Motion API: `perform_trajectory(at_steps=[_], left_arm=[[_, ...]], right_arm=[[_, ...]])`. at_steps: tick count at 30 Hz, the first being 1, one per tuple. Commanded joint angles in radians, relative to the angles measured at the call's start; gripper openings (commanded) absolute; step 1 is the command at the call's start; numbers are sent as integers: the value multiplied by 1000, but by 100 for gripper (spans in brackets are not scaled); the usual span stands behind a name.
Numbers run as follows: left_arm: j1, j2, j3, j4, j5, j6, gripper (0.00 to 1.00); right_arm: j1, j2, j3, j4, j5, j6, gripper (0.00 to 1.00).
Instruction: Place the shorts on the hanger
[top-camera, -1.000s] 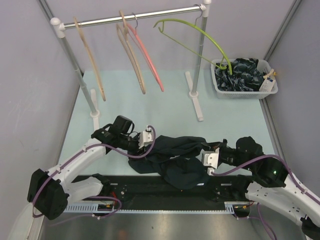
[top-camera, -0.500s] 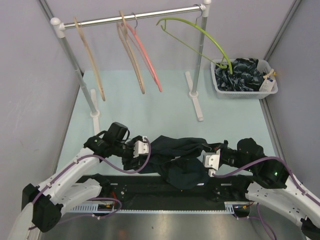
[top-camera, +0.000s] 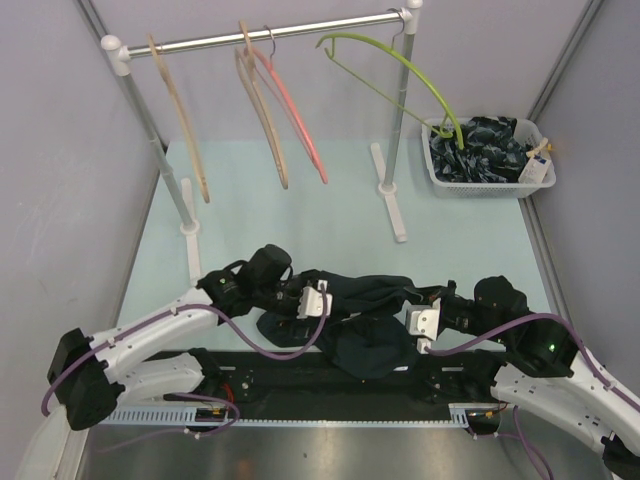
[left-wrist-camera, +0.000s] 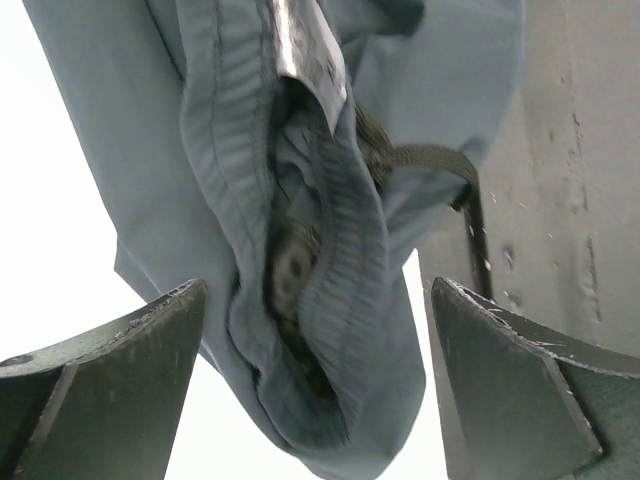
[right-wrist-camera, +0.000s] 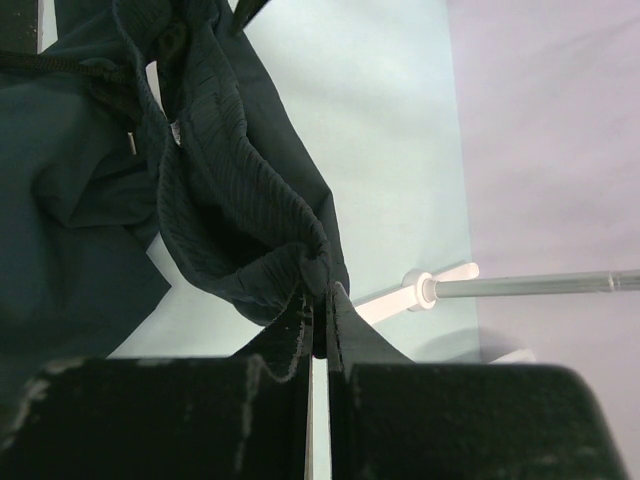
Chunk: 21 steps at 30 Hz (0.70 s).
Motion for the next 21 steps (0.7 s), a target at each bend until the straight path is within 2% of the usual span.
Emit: perform_trajectory(at_steps=[1, 10, 13, 15, 19, 21], left_arm=[[-40, 36, 60, 90, 8, -5, 98], [-84, 52, 50, 67, 34, 25, 94], [-104, 59, 38, 76, 2, 19, 93], [-103, 76, 43, 71, -11, -2, 91], [-94, 98, 35, 56, -35, -19, 77], [-69, 107, 24, 56, -33, -39, 76]], right_arm=[[2, -10, 27, 36, -8, -5, 0], [0, -19, 24, 40, -3, -5, 0], [0, -18, 23, 46, -5, -5, 0], [2, -18, 24, 48, -3, -7, 0], [2, -22, 27, 46, 8, -2, 0], [2, -29, 29, 46, 9, 1, 0]])
